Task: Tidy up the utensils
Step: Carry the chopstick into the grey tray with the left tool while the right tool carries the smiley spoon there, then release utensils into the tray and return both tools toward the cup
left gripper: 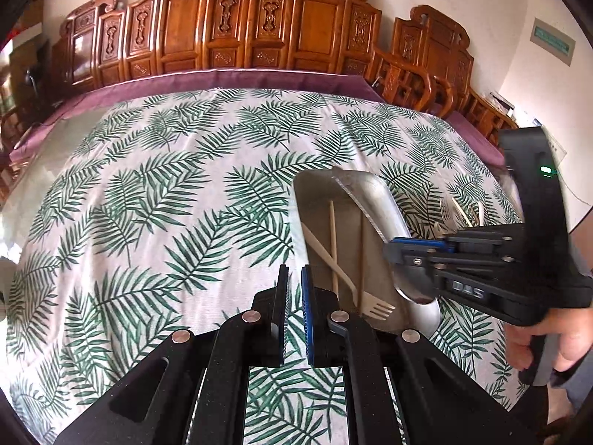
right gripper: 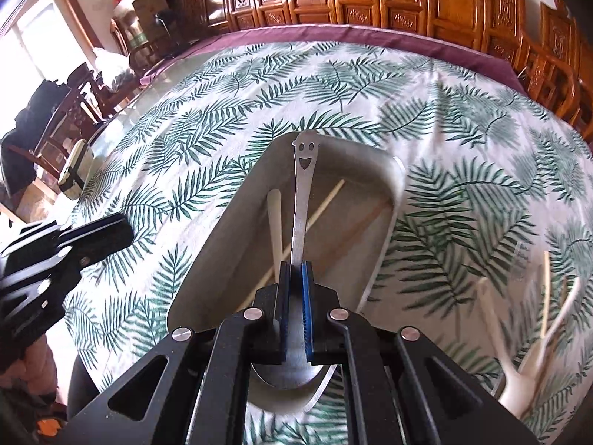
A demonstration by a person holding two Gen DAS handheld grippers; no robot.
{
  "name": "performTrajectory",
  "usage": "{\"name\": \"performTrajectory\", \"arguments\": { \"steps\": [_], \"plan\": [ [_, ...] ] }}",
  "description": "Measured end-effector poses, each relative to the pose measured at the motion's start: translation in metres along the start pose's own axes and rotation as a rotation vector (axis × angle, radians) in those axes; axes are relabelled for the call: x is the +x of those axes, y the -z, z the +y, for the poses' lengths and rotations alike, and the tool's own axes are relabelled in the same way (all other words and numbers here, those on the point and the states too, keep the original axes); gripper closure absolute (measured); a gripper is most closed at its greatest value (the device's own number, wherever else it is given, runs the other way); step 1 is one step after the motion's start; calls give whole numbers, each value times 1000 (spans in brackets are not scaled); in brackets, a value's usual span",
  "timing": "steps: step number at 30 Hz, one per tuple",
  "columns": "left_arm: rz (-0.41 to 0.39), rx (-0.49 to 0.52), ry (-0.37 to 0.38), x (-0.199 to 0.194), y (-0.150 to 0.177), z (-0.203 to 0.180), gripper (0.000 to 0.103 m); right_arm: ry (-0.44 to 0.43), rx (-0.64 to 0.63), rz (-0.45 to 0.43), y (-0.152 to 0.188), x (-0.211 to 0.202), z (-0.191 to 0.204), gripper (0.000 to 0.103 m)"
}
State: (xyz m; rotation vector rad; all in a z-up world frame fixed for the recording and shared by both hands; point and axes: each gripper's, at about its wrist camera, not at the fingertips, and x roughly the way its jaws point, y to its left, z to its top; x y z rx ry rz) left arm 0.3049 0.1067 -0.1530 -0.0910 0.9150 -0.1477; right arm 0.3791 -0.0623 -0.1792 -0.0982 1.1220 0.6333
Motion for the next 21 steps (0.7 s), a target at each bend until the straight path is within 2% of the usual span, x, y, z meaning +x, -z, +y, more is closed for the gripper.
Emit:
{"name": "performTrajectory", "arguments": {
  "steps": [5, 10, 15, 21],
  "plan": [
    [-3, 6, -9, -3, 1, 2, 98, 9, 0, 14, -4, 11, 5, 94],
    [-4, 14, -8, -5, 2, -2, 98, 8, -13, -10, -3, 4, 2, 94],
    [-12, 29, 4, -10, 1, -15, 98, 13, -18, -57, 10, -24, -14, 94],
    [-19, 61, 32, -13, 1, -43, 98, 50, -9, -103, 42, -70, -43, 94]
  ]
}}
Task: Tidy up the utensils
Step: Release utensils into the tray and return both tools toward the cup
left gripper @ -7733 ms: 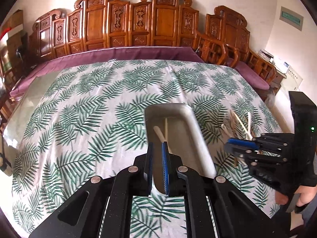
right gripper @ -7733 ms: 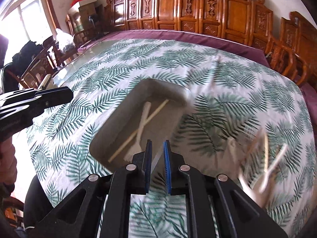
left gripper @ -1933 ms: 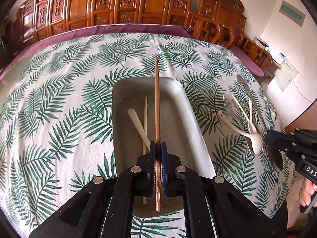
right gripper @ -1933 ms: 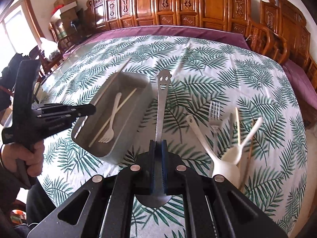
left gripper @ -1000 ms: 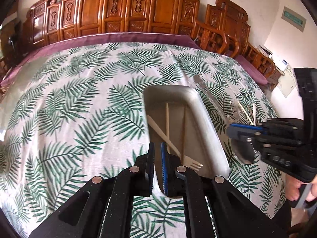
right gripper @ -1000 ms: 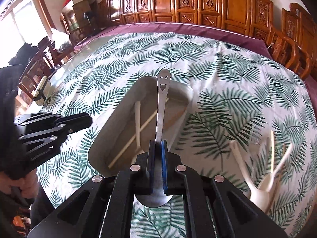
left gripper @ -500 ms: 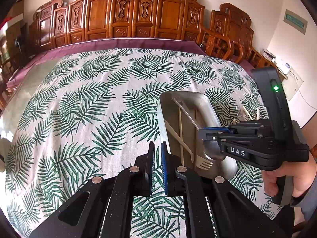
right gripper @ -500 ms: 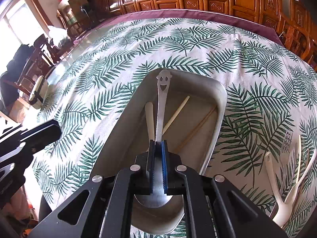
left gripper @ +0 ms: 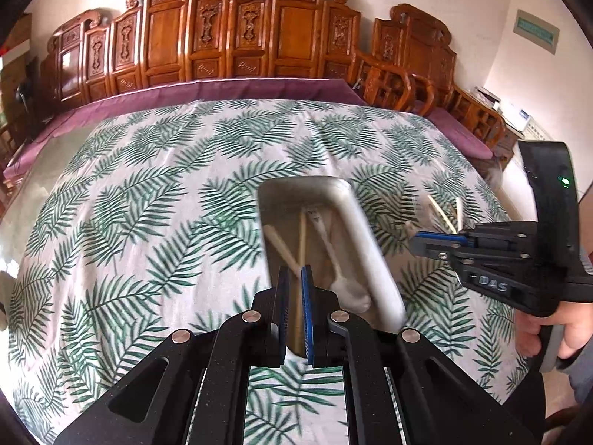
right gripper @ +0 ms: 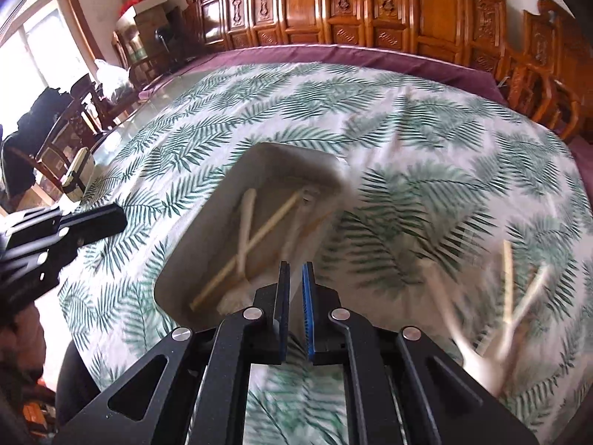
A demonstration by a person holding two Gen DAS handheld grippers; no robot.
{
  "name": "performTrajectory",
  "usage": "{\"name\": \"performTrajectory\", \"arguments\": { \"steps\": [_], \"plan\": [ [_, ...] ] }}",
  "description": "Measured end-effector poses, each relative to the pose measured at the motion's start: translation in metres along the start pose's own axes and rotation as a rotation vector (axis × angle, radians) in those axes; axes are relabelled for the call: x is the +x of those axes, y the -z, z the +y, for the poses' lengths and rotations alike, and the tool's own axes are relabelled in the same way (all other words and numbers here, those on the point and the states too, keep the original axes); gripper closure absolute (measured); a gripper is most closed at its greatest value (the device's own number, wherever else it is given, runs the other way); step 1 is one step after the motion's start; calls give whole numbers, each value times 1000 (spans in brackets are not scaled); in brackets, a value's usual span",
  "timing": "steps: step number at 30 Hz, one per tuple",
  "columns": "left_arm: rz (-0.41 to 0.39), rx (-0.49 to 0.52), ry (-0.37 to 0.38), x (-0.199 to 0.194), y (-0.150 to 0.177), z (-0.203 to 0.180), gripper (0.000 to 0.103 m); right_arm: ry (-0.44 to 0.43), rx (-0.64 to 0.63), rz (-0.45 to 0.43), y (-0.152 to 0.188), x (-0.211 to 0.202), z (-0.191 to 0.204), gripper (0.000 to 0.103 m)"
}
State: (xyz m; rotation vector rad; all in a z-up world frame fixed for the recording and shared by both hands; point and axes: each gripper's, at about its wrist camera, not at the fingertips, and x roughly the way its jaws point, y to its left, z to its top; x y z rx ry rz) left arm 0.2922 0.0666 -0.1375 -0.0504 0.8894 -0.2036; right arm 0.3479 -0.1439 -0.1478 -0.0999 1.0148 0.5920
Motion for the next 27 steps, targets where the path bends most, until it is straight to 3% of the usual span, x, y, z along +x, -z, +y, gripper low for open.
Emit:
{"name": "performTrajectory", "arguments": {
  "steps": [8, 13, 16, 27],
  "plan": [
    [9, 40, 44, 2, 2, -42, 98, 56, 33, -18, 40, -49, -50, 94],
    [15, 63, 71, 3, 2, -70, 98, 87, 62, -10, 53, -56, -78, 94],
    [25, 81, 85, 5, 4, -83, 98, 91, 69, 14, 61, -54, -91, 84],
    [57, 124, 101, 18, 5, -110, 97, 126, -6, 140, 63, -11, -119, 84]
  ]
}}
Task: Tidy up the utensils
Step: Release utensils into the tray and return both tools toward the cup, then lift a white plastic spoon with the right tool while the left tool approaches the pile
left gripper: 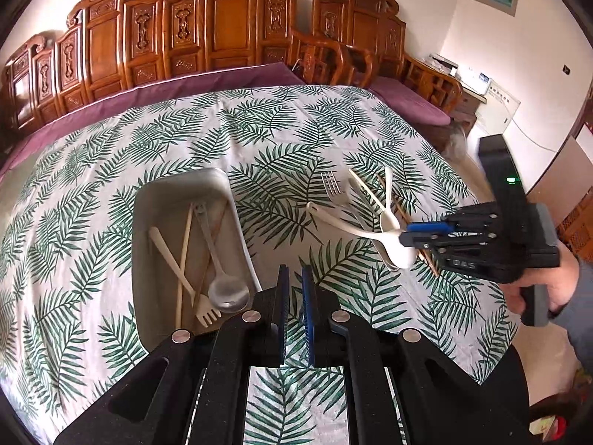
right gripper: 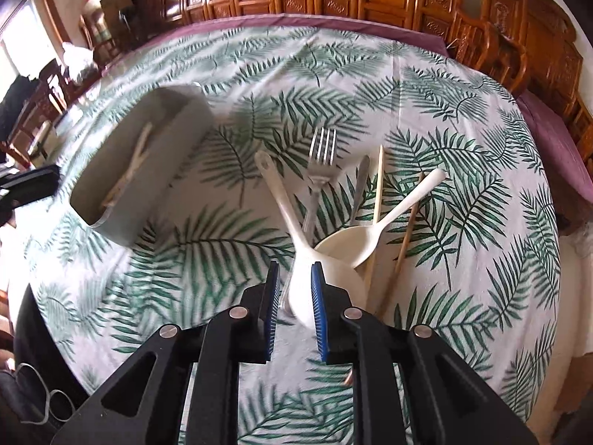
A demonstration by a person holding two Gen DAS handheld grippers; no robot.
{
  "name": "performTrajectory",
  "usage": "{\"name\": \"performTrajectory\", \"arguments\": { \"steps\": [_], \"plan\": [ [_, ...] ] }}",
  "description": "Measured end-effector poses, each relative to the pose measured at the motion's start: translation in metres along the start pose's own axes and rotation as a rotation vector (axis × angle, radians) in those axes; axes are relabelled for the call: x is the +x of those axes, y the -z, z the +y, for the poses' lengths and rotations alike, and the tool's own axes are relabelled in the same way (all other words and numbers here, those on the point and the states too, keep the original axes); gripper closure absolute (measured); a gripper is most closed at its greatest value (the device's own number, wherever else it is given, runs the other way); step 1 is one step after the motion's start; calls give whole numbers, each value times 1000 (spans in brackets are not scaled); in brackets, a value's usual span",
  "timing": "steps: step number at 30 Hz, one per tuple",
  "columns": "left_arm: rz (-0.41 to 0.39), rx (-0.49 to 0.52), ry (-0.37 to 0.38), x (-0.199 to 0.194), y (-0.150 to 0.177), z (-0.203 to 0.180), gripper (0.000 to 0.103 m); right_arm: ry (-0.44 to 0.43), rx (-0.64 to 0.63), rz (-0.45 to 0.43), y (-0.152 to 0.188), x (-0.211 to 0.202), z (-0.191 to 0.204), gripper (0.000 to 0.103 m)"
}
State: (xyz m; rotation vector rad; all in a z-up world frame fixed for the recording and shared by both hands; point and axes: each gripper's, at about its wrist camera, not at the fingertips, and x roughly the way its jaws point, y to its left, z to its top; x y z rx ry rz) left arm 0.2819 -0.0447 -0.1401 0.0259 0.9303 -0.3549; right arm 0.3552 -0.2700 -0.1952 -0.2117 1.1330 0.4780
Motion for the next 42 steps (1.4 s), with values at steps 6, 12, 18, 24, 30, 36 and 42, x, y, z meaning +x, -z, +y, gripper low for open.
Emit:
{"name": "performTrajectory", "arguments": {
  "steps": [6, 12, 18, 24, 30, 36, 42],
  "plan": [
    [10, 16, -4, 5, 0, -3, 83, -7, -28, 31, -13, 21, -2, 75],
    [28, 19, -5, 13, 3, -3, 82, -14, -100, 116, -25, 47, 7, 75],
    [43, 21, -7, 20, 5, -5, 82, 12, -143, 149, -29, 54, 12, 74],
    [46, 33, -2, 23, 6, -12, 82, 37, -179, 153, -20, 51, 17, 76],
    [49, 38, 0, 25, 7, -19, 82, 40, -181, 113, -16, 38, 17, 91],
    [54, 46, 1, 27, 8, -24, 82, -3, -128, 52, -12, 17, 14, 92],
    [59, 50, 7, 39, 3, -34, 82, -14, -59, 8, -1, -5, 0, 92]
  ]
}}
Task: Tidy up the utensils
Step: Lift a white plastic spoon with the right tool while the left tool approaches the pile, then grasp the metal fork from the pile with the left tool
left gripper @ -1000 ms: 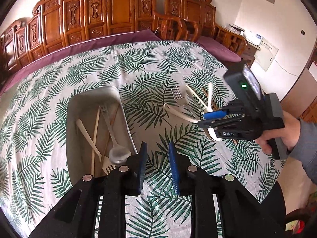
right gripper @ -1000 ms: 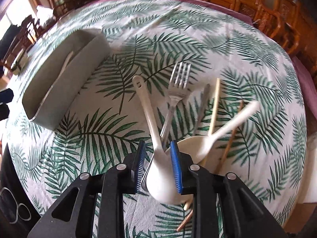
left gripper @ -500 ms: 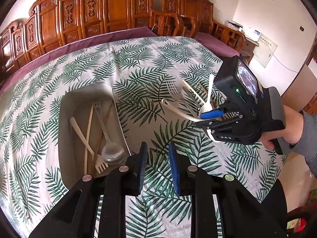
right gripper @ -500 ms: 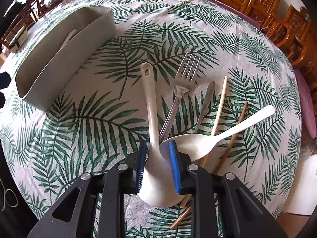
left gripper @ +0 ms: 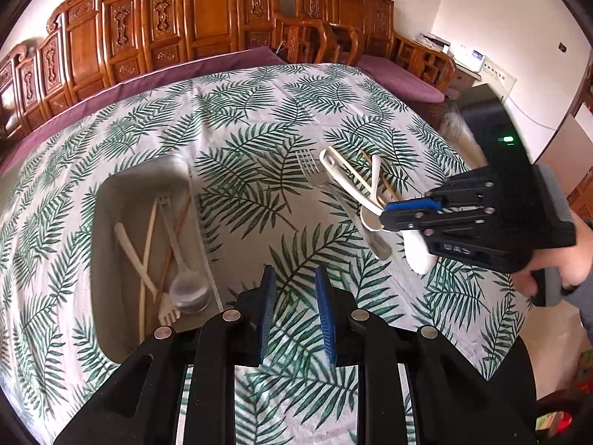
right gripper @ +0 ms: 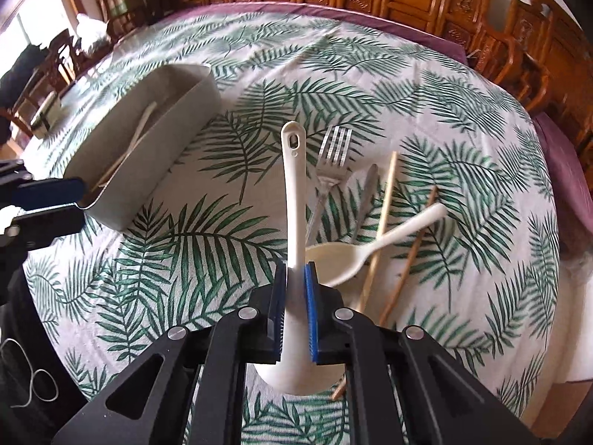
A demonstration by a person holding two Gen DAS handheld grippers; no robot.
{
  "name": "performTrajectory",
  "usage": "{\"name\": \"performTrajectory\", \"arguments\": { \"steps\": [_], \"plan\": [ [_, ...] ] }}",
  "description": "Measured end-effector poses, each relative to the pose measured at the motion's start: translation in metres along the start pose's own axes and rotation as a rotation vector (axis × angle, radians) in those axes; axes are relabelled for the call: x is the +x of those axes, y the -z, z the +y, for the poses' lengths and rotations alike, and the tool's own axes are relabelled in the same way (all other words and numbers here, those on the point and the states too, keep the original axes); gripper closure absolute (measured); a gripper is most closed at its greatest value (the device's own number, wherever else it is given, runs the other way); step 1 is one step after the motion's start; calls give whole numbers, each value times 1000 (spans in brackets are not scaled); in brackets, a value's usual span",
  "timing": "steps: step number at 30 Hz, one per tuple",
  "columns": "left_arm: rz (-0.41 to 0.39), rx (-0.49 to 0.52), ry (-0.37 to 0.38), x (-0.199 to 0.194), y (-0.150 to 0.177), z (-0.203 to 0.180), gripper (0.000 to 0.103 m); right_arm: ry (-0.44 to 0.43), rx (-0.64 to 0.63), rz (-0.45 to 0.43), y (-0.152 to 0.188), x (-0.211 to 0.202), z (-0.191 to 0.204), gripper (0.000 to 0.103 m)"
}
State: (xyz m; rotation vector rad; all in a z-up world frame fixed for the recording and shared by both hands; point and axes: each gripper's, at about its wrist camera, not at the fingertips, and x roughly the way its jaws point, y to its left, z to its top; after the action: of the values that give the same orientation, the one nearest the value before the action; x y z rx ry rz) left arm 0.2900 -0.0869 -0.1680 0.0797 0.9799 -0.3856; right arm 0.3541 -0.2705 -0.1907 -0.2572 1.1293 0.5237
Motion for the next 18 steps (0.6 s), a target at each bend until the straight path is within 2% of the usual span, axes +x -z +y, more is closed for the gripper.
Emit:
{"name": "performTrajectory", "arguments": {
  "steps": [6, 18],
  "plan": [
    [25, 5, 10, 24, -8, -14, 82, 9, 61, -31, 17, -16, -19, 92],
    [50, -7, 21, 76, -38, -31, 82, 14, 169, -41, 50, -21, -58, 91]
  ]
}}
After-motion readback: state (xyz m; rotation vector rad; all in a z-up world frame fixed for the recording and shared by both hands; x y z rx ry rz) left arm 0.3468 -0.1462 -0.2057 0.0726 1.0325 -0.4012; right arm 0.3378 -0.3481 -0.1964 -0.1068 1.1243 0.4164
